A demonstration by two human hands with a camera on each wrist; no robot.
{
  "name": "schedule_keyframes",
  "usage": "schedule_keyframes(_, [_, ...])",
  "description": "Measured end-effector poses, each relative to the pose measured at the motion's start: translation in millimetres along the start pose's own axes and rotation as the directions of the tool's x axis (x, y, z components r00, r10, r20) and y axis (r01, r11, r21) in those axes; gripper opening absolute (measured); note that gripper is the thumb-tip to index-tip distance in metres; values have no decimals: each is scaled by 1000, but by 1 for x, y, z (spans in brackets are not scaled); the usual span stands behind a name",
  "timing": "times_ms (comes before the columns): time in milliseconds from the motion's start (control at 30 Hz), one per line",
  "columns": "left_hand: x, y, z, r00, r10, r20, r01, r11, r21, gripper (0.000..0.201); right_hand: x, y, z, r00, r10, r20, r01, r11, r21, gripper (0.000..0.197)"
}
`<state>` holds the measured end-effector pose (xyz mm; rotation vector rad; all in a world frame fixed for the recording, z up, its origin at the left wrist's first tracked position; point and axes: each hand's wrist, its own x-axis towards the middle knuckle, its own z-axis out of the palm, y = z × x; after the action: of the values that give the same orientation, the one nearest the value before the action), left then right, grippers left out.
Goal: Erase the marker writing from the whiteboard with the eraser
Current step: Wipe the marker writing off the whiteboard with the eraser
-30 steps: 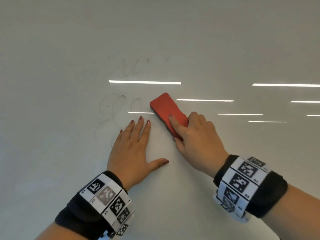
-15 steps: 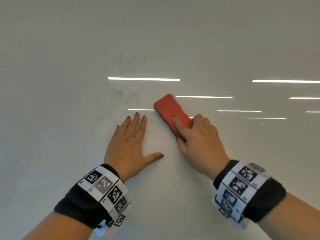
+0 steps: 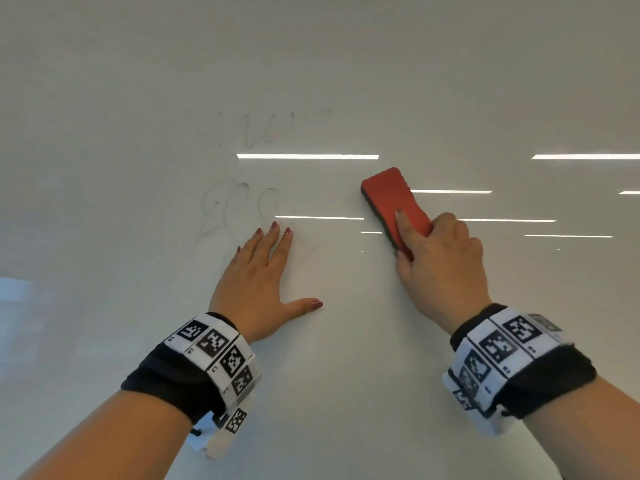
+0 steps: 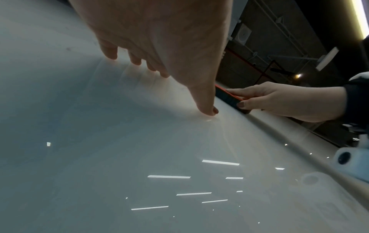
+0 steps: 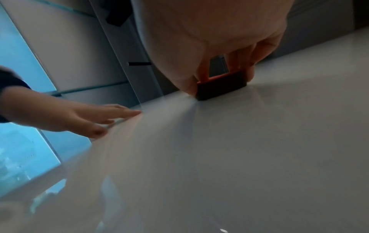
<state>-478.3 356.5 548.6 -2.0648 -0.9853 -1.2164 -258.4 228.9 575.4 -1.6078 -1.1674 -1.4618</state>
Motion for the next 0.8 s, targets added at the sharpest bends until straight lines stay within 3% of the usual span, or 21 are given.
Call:
schedule_keyframes(267, [-4, 3, -4, 998, -7, -61, 8, 1000, 18, 115, -34, -46, 16, 967, -249, -50, 253, 965, 73, 56])
schedule_keyframes(400, [-15, -15, -12, 997, -21, -80, 23, 1000, 22, 115, -24, -47, 15, 943, -322, -84, 325, 946, 16, 56])
schedule_keyframes(600, [-23, -64, -25, 995, -71, -72, 73, 997, 40, 116, 22, -66, 1, 993, -102, 66, 107, 992, -72, 64])
schedule_keyframes(800, [-32, -113, -26, 992, -121, -21, 121, 992, 26, 120, 48, -84, -1, 998, 25, 63, -19, 994, -106, 63])
